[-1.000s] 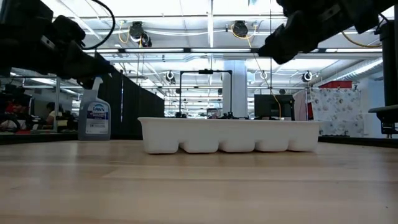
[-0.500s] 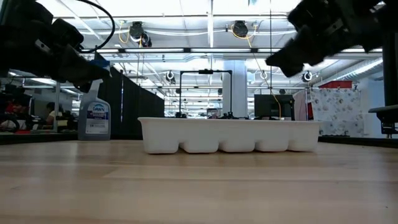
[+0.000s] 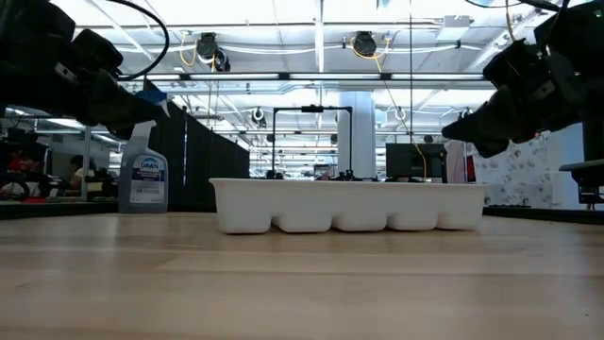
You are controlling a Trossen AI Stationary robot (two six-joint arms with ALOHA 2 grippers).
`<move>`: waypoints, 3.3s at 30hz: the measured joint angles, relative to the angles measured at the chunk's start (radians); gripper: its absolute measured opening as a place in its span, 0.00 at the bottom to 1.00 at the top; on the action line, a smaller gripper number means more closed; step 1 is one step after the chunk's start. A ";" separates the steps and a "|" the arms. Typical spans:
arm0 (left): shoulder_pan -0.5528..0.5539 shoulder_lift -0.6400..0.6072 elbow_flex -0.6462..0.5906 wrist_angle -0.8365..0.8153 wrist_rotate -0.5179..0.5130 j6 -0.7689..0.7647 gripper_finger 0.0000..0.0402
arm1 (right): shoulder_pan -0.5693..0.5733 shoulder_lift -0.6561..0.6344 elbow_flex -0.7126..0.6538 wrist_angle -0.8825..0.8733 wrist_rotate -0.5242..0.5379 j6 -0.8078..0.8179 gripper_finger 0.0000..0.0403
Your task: Sort silverware
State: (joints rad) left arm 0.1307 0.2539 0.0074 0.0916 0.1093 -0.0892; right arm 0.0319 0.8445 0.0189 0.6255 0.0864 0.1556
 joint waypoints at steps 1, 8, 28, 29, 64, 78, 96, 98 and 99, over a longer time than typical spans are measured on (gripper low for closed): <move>0.000 -0.002 0.000 -0.010 -0.009 -0.002 0.00 | 0.000 -0.014 -0.009 -0.009 0.013 0.008 0.00; 0.000 -0.086 0.000 0.005 -0.015 0.016 0.00 | 0.003 -0.112 -0.006 -0.082 0.020 -0.036 0.00; 0.000 -0.254 0.032 -0.161 0.029 0.017 0.00 | 0.086 -0.588 -0.005 -0.529 0.147 -0.041 0.00; 0.000 -0.254 0.032 -0.161 0.029 0.017 0.00 | 0.105 -0.598 -0.005 -0.546 0.170 -0.037 0.00; 0.000 -0.254 0.037 -0.162 0.059 0.014 0.00 | 0.298 -0.834 0.017 -0.623 0.358 -0.132 0.00; 0.000 -0.254 0.038 -0.162 0.059 0.014 0.00 | 0.298 -0.821 -0.005 -0.560 0.326 -0.154 0.00; 0.000 -0.254 0.037 -0.161 0.063 0.024 0.00 | 0.278 -0.822 -0.005 -0.558 0.327 -0.239 0.00; 0.000 -0.254 0.037 -0.161 0.063 0.024 0.00 | 0.261 -0.822 -0.005 -0.558 0.327 -0.245 0.00; 0.000 -0.254 0.037 -0.159 0.063 0.025 0.00 | 0.249 -0.822 -0.005 -0.558 0.327 -0.247 0.00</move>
State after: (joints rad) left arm 0.1303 -0.0002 0.0448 -0.0676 0.1722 -0.0647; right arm 0.2807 0.0227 0.0135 0.0677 0.4137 -0.0917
